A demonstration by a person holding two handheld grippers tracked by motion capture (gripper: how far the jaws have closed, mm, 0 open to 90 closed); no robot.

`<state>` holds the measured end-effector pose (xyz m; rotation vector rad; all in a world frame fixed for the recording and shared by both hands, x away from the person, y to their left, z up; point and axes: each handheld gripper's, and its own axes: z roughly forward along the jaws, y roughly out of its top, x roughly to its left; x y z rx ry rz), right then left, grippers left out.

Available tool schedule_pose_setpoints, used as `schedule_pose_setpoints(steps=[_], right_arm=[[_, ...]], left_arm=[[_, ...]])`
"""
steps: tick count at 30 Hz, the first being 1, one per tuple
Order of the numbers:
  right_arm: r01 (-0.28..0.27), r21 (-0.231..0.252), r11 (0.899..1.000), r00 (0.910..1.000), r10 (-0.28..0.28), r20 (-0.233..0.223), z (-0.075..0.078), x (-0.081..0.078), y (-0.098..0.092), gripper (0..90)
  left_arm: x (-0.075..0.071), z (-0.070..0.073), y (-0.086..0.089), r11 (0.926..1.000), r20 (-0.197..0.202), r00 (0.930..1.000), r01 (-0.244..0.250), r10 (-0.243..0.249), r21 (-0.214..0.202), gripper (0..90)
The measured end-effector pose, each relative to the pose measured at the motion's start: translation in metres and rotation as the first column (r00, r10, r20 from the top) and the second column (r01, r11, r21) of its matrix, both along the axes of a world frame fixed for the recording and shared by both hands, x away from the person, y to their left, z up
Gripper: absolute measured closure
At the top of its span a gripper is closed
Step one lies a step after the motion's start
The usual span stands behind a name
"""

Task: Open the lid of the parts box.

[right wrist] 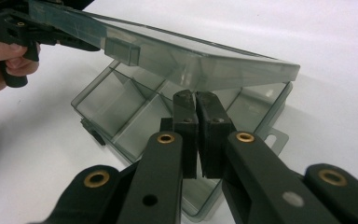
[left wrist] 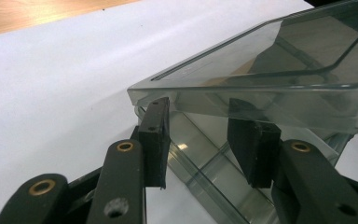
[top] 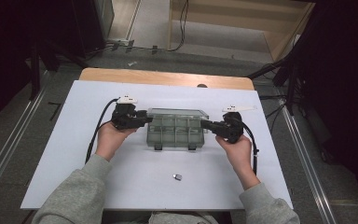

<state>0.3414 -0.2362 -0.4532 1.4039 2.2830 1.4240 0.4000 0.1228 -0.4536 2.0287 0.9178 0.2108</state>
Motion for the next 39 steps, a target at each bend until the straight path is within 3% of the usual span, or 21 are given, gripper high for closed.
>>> schedule_pose_setpoints(steps=[12,20,23,29,39], right_arm=[[0.028,-0.029,0.999,0.9996,-0.028,-0.005,-0.005,-0.001,-0.008,79.9],[0.060,-0.053,0.997,0.9980,-0.059,0.025,-0.015,0.007,-0.010,52.6],[0.068,-0.067,0.995,0.9968,-0.065,0.046,-0.019,0.012,-0.009,47.6],[0.068,-0.090,0.994,0.9951,-0.062,0.078,-0.022,0.019,-0.004,48.6],[0.081,-0.086,0.993,0.9879,-0.069,0.139,-0.016,0.026,0.001,53.4]], left_arm=[[0.004,0.000,0.002,0.9997,-0.019,0.9998,-0.011,0.010,-0.024,58.8],[0.005,-0.001,0.001,0.9997,-0.021,0.9997,-0.015,0.015,-0.017,58.8],[0.004,-0.001,0.000,0.9997,-0.020,0.9996,-0.017,0.017,-0.018,58.8],[0.004,0.000,0.000,0.9998,-0.025,0.9996,-0.012,0.011,-0.017,58.8],[0.003,0.001,-0.001,0.9995,-0.027,0.9995,-0.019,0.018,-0.025,58.7]])
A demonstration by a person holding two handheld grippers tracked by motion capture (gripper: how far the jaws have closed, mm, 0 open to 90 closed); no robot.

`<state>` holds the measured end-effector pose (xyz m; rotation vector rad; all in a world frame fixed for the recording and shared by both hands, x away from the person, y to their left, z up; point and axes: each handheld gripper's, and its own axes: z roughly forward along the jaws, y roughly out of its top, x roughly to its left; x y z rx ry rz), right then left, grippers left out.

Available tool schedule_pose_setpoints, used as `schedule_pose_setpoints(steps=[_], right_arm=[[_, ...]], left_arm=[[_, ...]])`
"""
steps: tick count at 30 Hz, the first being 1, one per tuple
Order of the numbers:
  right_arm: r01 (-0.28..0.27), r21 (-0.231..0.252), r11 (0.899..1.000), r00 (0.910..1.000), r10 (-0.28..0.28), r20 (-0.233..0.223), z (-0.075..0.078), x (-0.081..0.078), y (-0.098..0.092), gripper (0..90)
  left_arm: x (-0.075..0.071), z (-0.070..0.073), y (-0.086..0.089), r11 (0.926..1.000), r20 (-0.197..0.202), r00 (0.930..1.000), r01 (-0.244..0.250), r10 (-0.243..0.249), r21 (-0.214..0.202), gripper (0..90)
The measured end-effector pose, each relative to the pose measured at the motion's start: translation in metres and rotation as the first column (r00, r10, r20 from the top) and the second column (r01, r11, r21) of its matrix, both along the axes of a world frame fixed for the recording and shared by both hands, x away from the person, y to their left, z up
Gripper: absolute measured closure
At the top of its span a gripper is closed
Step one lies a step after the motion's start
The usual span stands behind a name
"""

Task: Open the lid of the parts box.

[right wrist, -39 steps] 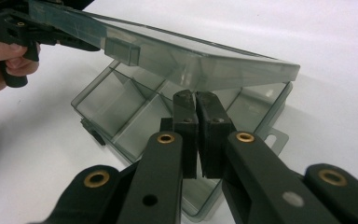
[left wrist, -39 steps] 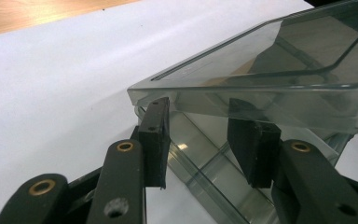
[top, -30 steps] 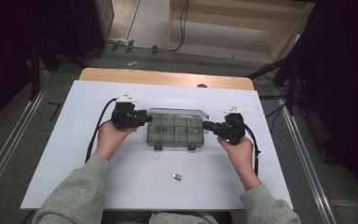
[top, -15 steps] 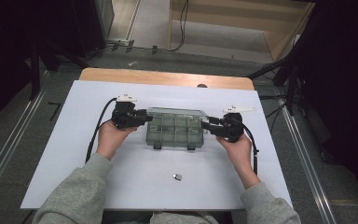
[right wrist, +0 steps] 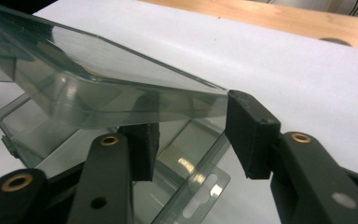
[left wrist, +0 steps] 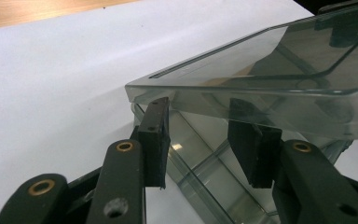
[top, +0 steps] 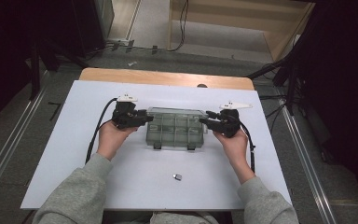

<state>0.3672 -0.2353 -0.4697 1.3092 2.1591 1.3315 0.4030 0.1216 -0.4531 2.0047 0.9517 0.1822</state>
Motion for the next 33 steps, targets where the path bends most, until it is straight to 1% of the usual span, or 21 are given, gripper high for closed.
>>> schedule_pose_setpoints(steps=[3,6,11,15,19,25,27,31,33], right_arm=[[-0.003,0.001,1.000,0.9999,0.003,0.012,0.002,0.001,0.002,55.2],[0.008,0.000,1.000,0.9997,-0.008,0.024,0.004,0.003,0.003,55.5],[0.014,-0.001,1.000,0.9995,-0.014,0.029,0.006,0.007,0.003,56.5],[0.019,0.011,1.000,0.9996,-0.019,0.021,0.007,0.010,0.003,56.5],[0.025,0.018,1.000,0.9995,-0.026,0.017,0.008,0.013,0.002,56.5],[0.036,0.023,0.999,0.9991,-0.037,0.020,0.009,0.016,0.003,57.0],[0.043,0.026,0.999,0.9988,-0.044,0.022,0.009,0.017,0.004,57.0],[0.053,0.026,0.998,0.9980,-0.054,0.032,0.008,0.019,0.004,57.0],[0.058,0.025,0.998,0.9976,-0.059,0.037,0.008,0.019,0.005,57.0]], left_arm=[[0.000,0.001,0.000,0.9999,0.002,1.0000,-0.003,0.003,-0.013,58.1],[-0.001,0.002,0.000,0.9998,0.019,0.9997,-0.013,0.014,-0.018,57.9],[-0.001,0.002,-0.001,0.9994,0.029,0.9992,-0.027,0.028,-0.023,57.6],[0.000,0.002,-0.002,0.9988,0.033,0.9988,-0.035,0.036,-0.034,57.6],[0.002,0.000,-0.001,0.9976,0.016,0.9991,-0.038,0.039,-0.057,56.4],[0.005,0.001,-0.005,0.9966,0.053,0.9963,-0.065,0.068,-0.050,56.6],[0.006,0.001,-0.006,0.9957,0.066,0.9949,-0.072,0.076,-0.058,56.7],[0.007,0.001,-0.009,0.9954,0.098,0.9914,-0.082,0.087,-0.050,56.8],[0.008,0.000,-0.010,0.9945,0.103,0.9900,-0.092,0.096,-0.051,56.8]])
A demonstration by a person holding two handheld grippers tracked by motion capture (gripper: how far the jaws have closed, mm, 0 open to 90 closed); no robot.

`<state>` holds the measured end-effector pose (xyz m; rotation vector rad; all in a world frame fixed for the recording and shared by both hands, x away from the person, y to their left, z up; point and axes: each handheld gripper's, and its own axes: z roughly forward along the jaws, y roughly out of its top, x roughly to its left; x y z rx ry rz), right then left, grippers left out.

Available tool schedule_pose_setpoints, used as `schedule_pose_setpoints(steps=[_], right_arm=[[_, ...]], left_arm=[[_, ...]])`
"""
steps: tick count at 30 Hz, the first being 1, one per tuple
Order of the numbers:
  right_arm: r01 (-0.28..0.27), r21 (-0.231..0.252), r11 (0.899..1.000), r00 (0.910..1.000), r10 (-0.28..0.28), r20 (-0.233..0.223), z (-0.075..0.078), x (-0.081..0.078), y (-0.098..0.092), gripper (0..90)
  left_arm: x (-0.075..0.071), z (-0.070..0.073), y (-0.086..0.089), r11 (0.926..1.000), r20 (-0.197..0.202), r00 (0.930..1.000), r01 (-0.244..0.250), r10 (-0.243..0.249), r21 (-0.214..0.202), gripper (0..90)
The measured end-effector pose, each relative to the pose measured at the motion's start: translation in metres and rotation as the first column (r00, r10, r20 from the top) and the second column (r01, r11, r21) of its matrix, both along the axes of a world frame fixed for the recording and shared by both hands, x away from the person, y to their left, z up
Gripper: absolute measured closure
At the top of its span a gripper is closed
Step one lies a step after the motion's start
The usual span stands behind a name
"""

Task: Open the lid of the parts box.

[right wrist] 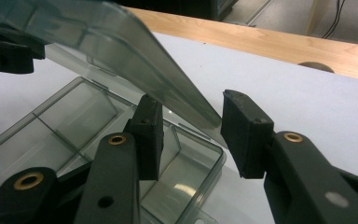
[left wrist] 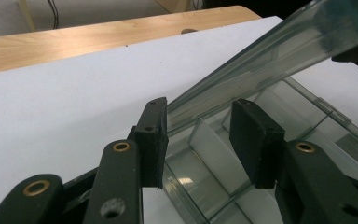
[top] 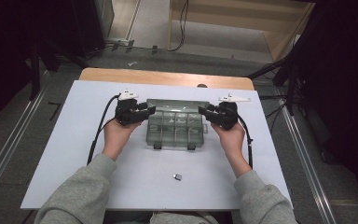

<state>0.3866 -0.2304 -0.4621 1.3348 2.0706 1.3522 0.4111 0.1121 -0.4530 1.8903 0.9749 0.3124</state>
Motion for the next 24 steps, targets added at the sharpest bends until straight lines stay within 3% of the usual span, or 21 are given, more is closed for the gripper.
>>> schedule_pose_setpoints(steps=[10,15,24], right_arm=[[0.039,0.004,0.999,0.9992,-0.039,0.011,-0.003,0.004,0.002,60.8],[0.053,-0.018,0.998,0.9985,-0.053,0.016,-0.006,0.006,0.004,61.8],[0.085,-0.008,0.996,0.9959,-0.085,0.034,-0.011,0.011,0.004,67.9]], left_arm=[[0.008,-0.001,-0.004,0.9996,0.025,0.9993,-0.026,0.026,-0.007,56.8],[0.014,-0.004,-0.005,0.9992,0.018,0.9991,-0.038,0.038,-0.015,58.3],[0.021,-0.008,-0.006,0.9977,0.012,0.9981,-0.061,0.061,-0.030,58.5]])
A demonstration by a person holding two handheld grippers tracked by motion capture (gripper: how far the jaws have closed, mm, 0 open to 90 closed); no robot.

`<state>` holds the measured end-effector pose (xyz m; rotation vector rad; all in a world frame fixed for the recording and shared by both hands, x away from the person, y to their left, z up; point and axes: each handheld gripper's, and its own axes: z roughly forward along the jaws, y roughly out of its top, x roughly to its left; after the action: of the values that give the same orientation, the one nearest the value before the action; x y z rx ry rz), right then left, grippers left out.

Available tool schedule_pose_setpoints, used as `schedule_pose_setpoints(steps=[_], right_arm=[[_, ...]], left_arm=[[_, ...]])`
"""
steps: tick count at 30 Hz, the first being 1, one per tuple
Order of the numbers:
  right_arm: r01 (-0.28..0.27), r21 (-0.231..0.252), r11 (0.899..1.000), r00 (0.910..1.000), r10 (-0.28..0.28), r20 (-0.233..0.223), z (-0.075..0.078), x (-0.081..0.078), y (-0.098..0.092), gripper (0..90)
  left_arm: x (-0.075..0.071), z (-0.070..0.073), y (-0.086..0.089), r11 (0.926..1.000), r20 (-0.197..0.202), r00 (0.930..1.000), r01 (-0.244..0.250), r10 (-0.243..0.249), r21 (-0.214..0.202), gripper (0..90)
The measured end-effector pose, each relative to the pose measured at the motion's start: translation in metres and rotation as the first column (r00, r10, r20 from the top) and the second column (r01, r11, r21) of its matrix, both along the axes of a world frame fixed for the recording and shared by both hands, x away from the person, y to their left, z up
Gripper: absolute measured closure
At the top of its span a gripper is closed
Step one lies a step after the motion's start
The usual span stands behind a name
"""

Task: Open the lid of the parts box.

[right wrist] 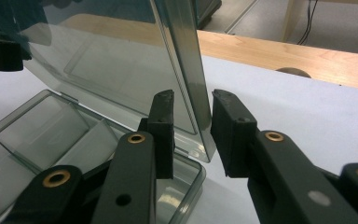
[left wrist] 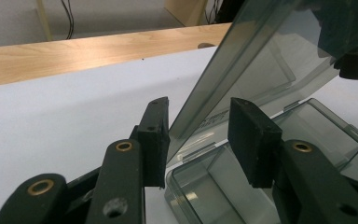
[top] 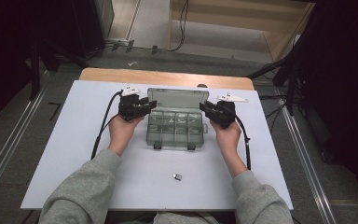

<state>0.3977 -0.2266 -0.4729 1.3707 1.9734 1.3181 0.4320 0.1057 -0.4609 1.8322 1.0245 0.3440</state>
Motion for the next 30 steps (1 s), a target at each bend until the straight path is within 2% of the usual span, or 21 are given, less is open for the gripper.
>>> schedule_pose_setpoints(steps=[6,21,26,30], right_arm=[[0.008,-0.002,1.000,1.0000,-0.008,-0.003,-0.005,0.003,0.001,67.8],[0.027,-0.016,1.000,0.9996,-0.027,-0.005,-0.017,0.014,0.006,67.1],[0.028,-0.004,1.000,0.9993,-0.028,-0.023,-0.019,0.017,0.006,66.2],[0.031,-0.018,0.999,0.9992,-0.032,-0.023,-0.021,0.020,0.007,66.2]], left_arm=[[0.003,-0.007,-0.003,0.9998,0.013,0.9999,-0.011,0.011,0.016,58.5],[0.009,-0.017,-0.008,0.9991,0.029,0.9987,-0.042,0.042,0.010,58.5],[0.010,-0.020,-0.010,0.9985,0.033,0.9980,-0.054,0.054,0.010,58.2],[0.012,-0.022,-0.011,0.9979,0.035,0.9973,-0.065,0.064,0.010,57.9]])
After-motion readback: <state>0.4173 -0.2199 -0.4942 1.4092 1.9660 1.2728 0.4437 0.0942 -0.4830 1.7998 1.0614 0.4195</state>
